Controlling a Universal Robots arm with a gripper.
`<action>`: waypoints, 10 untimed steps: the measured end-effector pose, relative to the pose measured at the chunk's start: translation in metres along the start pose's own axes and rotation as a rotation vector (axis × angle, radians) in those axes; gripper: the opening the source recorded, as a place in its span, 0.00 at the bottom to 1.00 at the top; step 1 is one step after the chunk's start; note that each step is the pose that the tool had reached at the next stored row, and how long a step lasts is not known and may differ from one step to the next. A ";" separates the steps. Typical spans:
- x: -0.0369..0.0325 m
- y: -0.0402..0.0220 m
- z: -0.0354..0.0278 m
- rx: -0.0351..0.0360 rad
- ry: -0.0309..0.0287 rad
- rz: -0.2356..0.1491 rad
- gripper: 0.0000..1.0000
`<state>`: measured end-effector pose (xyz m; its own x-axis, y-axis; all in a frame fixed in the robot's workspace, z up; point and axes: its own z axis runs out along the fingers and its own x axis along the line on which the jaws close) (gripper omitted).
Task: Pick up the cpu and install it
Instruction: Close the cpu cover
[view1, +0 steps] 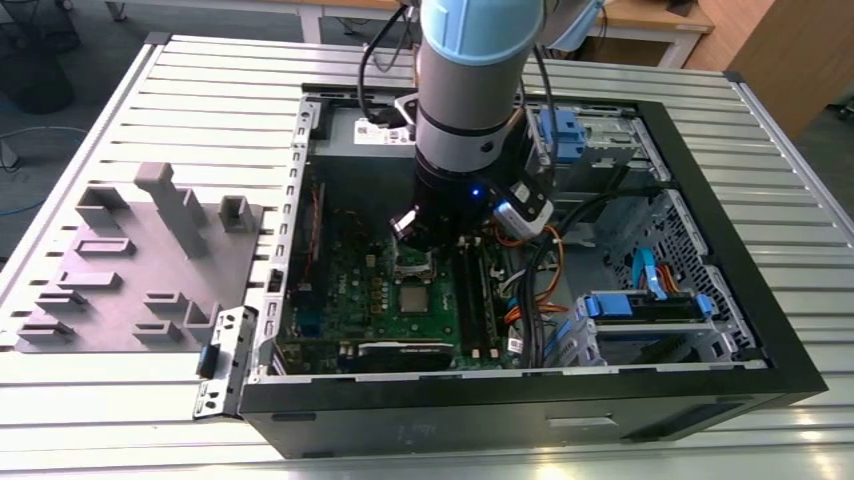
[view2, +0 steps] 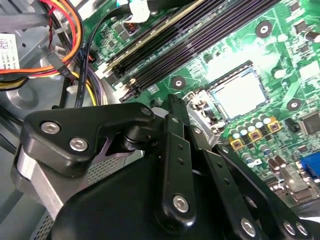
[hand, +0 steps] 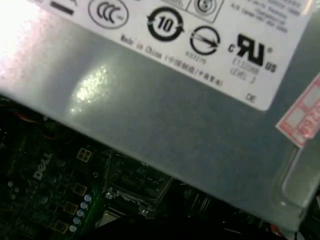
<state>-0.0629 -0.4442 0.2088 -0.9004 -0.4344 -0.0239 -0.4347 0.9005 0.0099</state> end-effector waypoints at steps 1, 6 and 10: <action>0.0005 -0.0011 -0.0008 -0.0006 -0.0003 0.000 0.11; 0.0027 -0.0057 -0.0061 -0.0062 -0.0030 0.000 0.11; 0.0048 -0.0105 -0.0093 -0.0116 -0.0053 0.000 0.11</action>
<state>-0.0628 -0.4559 0.2179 -0.9004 -0.4340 -0.0292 -0.4347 0.9003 0.0215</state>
